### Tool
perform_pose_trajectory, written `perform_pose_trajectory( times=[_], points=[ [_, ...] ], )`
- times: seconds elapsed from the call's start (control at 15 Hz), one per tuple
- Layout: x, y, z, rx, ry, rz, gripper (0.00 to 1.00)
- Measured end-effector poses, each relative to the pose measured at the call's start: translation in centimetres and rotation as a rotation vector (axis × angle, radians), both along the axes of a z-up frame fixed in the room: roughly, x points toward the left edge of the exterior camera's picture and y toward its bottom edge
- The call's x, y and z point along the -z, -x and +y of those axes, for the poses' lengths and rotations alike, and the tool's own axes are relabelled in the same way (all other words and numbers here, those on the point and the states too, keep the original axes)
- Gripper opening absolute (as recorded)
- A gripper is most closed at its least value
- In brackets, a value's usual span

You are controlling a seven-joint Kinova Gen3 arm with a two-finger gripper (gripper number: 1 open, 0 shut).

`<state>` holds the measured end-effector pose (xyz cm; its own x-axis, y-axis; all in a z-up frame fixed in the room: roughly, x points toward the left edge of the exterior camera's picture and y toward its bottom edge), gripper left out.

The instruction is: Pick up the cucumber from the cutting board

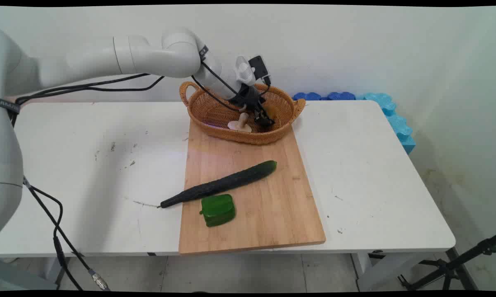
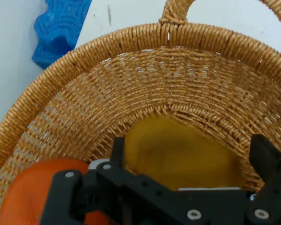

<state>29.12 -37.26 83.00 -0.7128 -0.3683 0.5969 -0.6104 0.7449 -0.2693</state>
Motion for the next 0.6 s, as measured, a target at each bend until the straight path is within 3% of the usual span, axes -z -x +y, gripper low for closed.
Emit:
perform_pose_trajectory(
  times=[0.6],
  points=[
    [-3.6, -0.8, 2.0, -0.033, 0.003, 0.007, 1.00]
  ],
)
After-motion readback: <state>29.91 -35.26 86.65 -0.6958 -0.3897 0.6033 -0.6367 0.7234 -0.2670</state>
